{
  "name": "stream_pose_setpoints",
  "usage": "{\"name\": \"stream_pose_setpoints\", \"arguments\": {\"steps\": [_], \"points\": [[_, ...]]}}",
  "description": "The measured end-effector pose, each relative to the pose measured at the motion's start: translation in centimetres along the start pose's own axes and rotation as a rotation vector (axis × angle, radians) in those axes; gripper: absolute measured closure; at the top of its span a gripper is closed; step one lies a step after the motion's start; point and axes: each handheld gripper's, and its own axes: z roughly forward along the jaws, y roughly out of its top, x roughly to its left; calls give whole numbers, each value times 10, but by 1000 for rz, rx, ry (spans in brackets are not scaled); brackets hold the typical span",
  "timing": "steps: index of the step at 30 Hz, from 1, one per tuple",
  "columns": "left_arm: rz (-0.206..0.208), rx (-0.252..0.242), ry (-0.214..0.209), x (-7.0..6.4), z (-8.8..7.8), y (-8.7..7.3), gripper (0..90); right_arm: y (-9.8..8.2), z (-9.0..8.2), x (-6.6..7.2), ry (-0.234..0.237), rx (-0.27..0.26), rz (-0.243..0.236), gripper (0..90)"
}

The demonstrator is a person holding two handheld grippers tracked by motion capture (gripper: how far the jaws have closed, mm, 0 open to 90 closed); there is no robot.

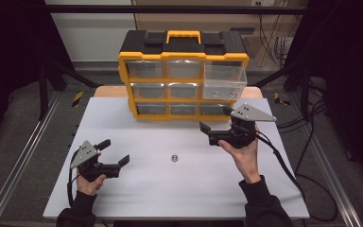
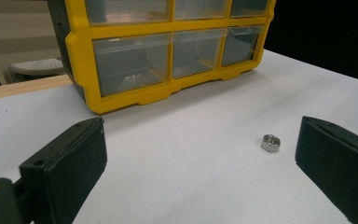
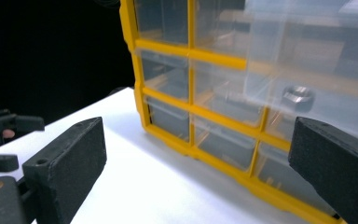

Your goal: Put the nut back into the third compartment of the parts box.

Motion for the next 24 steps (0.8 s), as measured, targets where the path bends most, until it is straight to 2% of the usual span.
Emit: {"name": "stream_pose_setpoints", "arguments": {"steps": [18,24], "points": [[8,0,-2,-2,0,0,16,-36,37,22,54,108,-6,49],[8,1,-1,-2,0,0,15,-47,51,27,78,141,9,52]]}}
